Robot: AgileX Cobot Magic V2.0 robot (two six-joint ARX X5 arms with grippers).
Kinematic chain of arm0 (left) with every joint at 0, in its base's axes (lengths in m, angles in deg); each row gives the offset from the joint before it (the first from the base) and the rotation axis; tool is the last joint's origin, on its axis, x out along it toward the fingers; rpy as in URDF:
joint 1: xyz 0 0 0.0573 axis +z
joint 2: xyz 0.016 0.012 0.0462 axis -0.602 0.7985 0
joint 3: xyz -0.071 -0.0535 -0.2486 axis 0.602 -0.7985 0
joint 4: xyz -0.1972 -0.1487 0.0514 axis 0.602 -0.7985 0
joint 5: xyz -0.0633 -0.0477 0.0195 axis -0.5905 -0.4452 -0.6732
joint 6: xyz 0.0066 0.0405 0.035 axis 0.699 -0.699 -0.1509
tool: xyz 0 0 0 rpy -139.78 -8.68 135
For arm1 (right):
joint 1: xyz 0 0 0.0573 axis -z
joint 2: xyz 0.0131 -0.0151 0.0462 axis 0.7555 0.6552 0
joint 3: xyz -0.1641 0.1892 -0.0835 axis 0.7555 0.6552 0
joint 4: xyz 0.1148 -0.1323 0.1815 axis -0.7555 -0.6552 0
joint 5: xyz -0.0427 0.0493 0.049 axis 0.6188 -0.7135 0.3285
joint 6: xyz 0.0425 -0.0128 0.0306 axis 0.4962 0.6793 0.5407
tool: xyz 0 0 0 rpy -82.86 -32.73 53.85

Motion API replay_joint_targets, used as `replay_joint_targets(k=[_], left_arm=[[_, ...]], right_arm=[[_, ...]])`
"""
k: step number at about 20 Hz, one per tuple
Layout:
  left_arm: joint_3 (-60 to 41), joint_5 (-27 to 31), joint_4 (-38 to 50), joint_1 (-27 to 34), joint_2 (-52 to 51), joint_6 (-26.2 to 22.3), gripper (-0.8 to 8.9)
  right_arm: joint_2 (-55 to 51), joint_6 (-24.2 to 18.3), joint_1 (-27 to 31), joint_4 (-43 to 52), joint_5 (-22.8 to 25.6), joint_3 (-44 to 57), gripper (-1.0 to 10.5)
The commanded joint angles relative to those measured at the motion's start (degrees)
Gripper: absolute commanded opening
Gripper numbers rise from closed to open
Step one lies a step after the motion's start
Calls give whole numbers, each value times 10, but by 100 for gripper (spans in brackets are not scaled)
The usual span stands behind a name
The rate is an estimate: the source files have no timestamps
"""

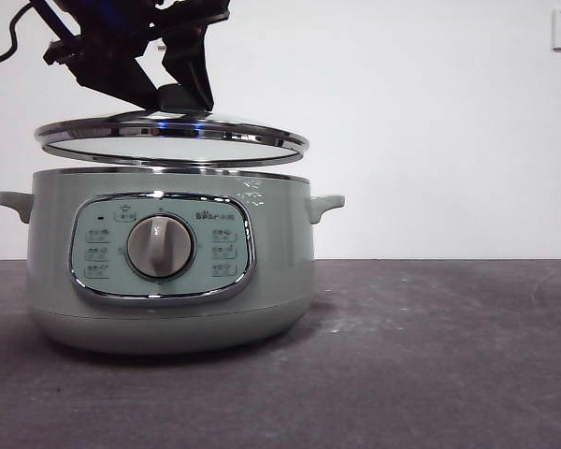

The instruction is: Pick up the potato,open the lid,put the potato in the pot,close the lid

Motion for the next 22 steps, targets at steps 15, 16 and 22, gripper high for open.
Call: replay_joint_targets(k=[15, 16, 22], left_arm=[[4, 5, -20, -3, 31, 19, -9], [4, 5, -33, -3, 31, 19, -9], [4, 0, -68, -3, 31, 19, -9]], right_arm=[[2, 10, -1, -2, 2, 1, 472], [2, 10, -1, -2, 2, 1, 472], [2, 10, -1, -2, 2, 1, 472]])
